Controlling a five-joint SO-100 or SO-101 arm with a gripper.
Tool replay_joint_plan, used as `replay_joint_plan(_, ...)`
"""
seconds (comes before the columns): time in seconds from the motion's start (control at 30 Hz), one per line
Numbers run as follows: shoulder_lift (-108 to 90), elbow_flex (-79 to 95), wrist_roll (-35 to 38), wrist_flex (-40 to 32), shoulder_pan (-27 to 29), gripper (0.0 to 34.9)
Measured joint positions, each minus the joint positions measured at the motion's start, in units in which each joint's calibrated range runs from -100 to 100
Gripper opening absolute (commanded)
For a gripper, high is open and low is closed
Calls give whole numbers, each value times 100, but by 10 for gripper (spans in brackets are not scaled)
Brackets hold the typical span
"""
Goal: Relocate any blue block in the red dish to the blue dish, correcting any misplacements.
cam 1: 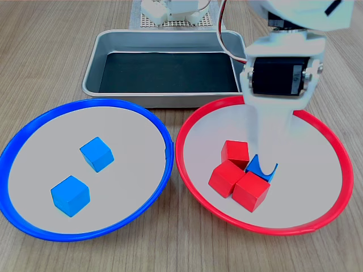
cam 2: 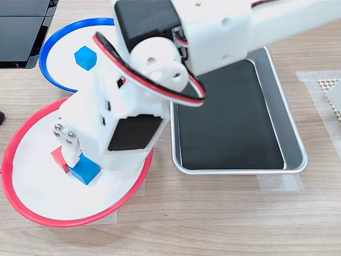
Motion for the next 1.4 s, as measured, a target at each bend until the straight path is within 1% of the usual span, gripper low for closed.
replay_joint_plan(0.43,0,145,-54,-33,221,130)
replay_joint_plan(0.63,0,163,-68,-41,195,133)
replay_joint_plan(0.9,0,163,-93,-179,115,133)
replay_joint_plan(1.2,0,254,-147,-367,345,132)
replay_joint_plan(1.4,0,290,-147,-489,389,132)
